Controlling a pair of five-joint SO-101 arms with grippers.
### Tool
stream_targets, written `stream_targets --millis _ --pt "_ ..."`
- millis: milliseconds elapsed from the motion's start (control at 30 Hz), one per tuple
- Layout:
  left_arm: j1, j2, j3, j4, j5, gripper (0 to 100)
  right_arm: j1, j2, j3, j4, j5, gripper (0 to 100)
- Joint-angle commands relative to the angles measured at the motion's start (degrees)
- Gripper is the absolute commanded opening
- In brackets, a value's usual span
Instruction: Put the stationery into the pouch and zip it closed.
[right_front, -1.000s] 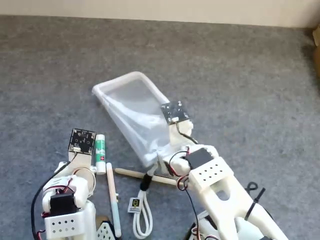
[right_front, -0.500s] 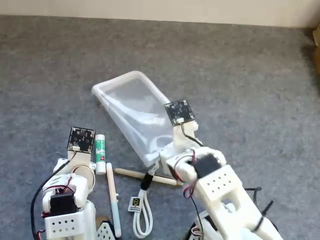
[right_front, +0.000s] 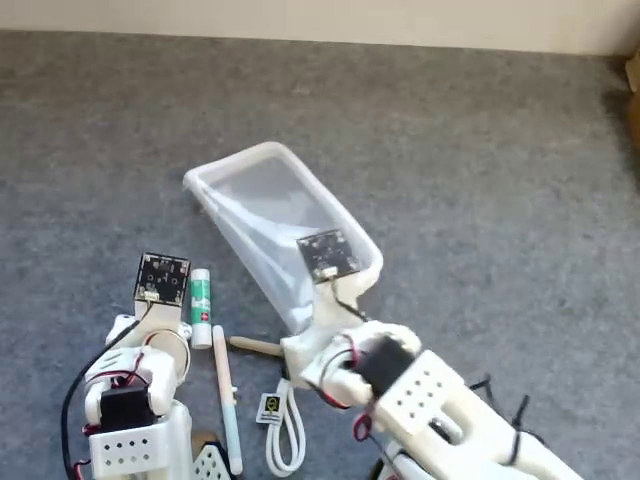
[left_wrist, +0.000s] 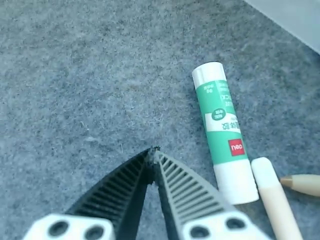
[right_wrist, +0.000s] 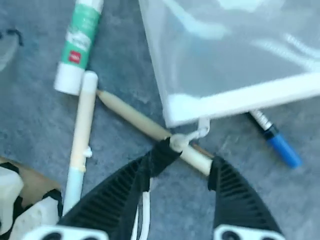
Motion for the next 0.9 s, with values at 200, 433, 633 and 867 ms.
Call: stream_targets --millis 200,433,633,867 --pt "-0.6 -0.1 1.1 -1.1 0.4 0 -3.6 15.6 -5.0 -7.0 -7.0 20.9" --pt "-0.6 -0.1 1.1 -1.1 0.4 0 -3.6 18.4 -5.0 -11.6 -9.2 20.9" --pt "-0.6 -0.1 1.1 -1.1 0.4 0 -3.6 22.3 -5.0 -13.9 -10.6 20.9" --pt "-0.6 -0.1 1.1 -1.1 0.4 0 -3.4 24.6 -5.0 -13.9 -10.3 11.5"
